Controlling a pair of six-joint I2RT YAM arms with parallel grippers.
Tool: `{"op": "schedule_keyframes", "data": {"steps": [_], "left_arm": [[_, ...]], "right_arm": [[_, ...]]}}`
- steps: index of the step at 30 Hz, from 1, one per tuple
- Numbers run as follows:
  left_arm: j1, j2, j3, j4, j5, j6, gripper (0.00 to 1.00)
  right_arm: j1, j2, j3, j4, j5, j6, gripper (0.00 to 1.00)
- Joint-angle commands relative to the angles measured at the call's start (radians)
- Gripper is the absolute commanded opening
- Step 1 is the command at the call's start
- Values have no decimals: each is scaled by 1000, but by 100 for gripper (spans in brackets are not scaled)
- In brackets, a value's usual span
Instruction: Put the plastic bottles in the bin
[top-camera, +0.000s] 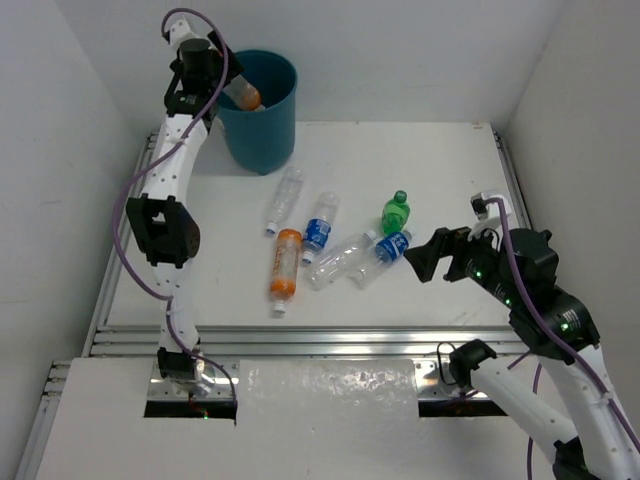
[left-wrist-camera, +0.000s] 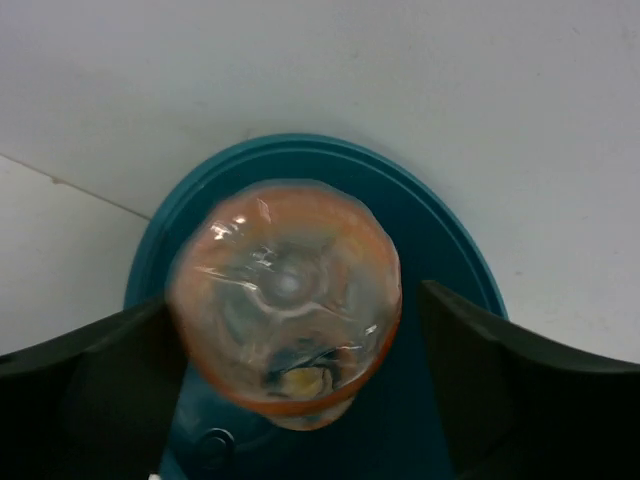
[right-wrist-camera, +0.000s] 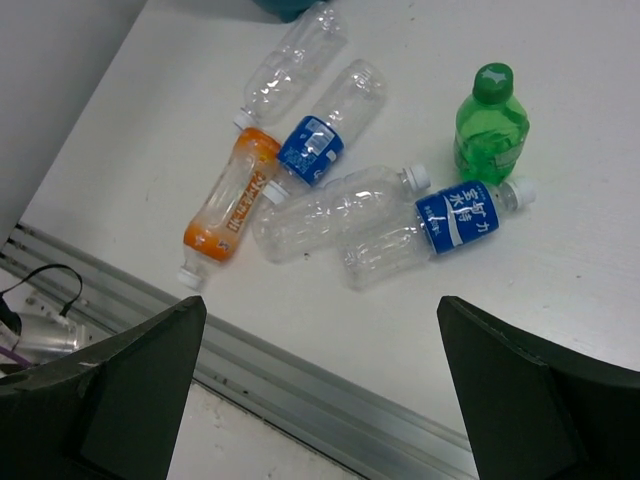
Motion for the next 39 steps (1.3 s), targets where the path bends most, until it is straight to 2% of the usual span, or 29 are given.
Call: {"op": "schedule_keyframes", "data": {"steps": [1, 2, 3, 7, 8, 11, 12, 13, 14, 15, 16, 17, 18, 22, 24, 29, 39], "left_arm": [[7, -45, 96, 147, 23, 49, 90], [7, -53, 95, 159, 31, 59, 97], [7, -71, 98, 164, 38, 78, 100], [5, -184, 72, 118, 48, 108, 100], [2, -221, 46, 90, 13, 110, 100], [1, -399, -67, -67, -50, 95, 100], [1, -519, -127, -98, -49, 78, 100], [1, -584, -278, -147, -29, 66, 100], [1, -731, -369, -143, -8, 44, 100], [-1, -810, -475, -123, 24, 33, 100], [-5, -880, -673, -97, 87, 27, 100], [-7, -1008, -759, -67, 110, 9, 100], [-13, -1063, -901, -65, 141, 4, 100], [-27, -1270, -1158, -96, 129, 58, 100], [-27, -1300, -1248, -102, 123, 88, 100], [-28, -1320, -1365, -122, 146, 161, 100], [-27, -1315, -1433, -73, 238, 154, 100]], "right_arm": [[5, 46, -30, 29, -28, 1, 99], [5, 61, -37, 31, -33, 10, 99], [3, 78, -59, 38, -33, 31, 99], [5, 190, -145, 101, 28, 159, 99], [5, 265, -154, 112, 65, 202, 99], [6, 385, -163, 126, 181, 366, 99], [6, 443, -168, 140, 217, 444, 99], [9, 465, -191, 161, 252, 476, 99], [12, 508, -214, 201, 304, 537, 99], [14, 532, -217, 219, 327, 559, 99], [14, 561, -211, 224, 341, 576, 99], [19, 616, -193, 221, 366, 608, 99], [20, 641, -188, 232, 366, 613, 99], [31, 740, -162, 279, 378, 631, 99], [37, 779, -160, 299, 377, 631, 99], [49, 850, -159, 345, 366, 645, 97], [54, 895, -237, 428, 372, 700, 91]]}}
